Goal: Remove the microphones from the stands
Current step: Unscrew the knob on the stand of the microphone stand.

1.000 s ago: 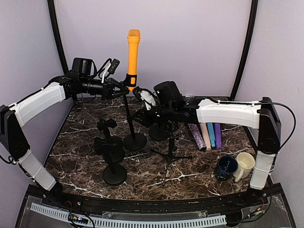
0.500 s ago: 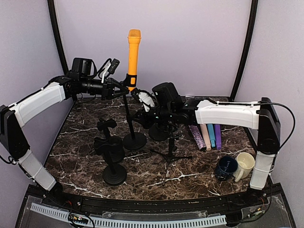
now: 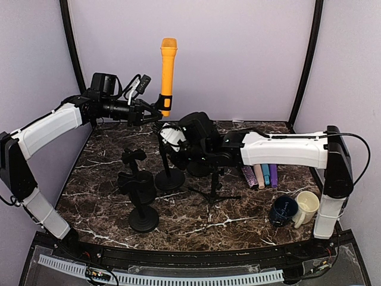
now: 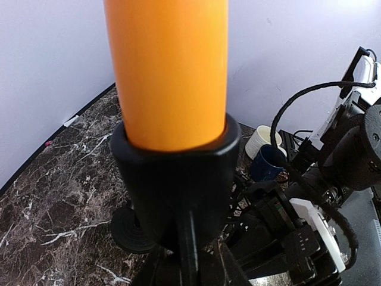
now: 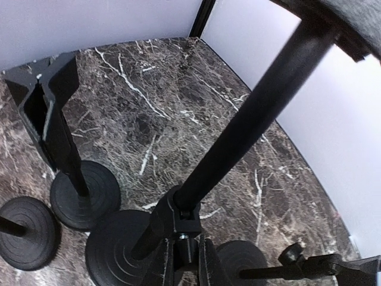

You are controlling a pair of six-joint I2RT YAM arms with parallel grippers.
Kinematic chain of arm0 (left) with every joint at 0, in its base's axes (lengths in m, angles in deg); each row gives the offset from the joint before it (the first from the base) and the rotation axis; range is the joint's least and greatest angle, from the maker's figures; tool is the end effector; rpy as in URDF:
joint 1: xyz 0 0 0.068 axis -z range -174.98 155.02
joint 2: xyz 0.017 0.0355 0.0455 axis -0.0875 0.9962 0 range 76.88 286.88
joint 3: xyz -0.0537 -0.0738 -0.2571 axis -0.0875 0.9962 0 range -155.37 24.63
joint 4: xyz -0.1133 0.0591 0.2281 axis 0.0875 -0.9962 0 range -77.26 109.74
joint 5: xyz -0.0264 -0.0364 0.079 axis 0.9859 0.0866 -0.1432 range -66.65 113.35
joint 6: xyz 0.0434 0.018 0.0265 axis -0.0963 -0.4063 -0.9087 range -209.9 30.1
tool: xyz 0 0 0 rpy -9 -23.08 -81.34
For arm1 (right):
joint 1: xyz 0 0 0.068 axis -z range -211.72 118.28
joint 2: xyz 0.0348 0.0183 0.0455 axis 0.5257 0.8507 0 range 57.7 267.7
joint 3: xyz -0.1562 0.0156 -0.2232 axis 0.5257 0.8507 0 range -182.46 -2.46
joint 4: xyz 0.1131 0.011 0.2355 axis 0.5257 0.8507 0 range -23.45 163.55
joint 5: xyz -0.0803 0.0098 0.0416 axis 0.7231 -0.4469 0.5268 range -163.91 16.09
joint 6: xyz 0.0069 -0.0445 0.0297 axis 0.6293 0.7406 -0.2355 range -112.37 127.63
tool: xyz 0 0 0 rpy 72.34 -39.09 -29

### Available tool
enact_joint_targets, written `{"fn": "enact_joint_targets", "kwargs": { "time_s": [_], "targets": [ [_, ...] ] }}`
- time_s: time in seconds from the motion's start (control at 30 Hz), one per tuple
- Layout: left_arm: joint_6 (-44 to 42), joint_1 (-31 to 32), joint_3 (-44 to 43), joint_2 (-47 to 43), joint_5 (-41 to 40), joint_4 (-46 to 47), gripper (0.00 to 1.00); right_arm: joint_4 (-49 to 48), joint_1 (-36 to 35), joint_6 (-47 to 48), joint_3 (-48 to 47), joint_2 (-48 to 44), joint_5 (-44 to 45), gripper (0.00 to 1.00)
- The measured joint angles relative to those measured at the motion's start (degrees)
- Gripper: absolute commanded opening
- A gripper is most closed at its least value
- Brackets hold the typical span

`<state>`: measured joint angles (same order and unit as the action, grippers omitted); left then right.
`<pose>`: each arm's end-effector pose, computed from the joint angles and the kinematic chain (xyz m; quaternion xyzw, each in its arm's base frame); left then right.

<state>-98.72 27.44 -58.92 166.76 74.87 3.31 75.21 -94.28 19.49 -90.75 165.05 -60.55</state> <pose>0.3205 -0.1625 0.3729 0.4336 0.6575 -0.4184 0.4523 0.2129 0.3921 0.2917 -0.4662 0.7134 0.1299 0.5068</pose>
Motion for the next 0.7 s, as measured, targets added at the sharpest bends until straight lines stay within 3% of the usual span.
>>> {"fn": "enact_joint_targets", "kwargs": {
  "time_s": [0.33, 0.57, 0.7],
  "targets": [
    [0.33, 0.33, 0.0, 0.0, 1.16, 0.04, 0.0, -0.9, -5.18, 15.58, 0.5, 0.37, 15.74, 0.0],
    [1.31, 0.37, 0.0, 0.0, 1.31, -0.07, 0.0, -7.63, -7.93, 22.12, 3.48, 0.44, 22.82, 0.43],
    [1.31, 0.31, -0.17, 0.04, -0.02, -0.37, 0.0, -10.34, -8.31, 19.61, 4.37, -1.27, 22.1, 0.59]
  ]
}}
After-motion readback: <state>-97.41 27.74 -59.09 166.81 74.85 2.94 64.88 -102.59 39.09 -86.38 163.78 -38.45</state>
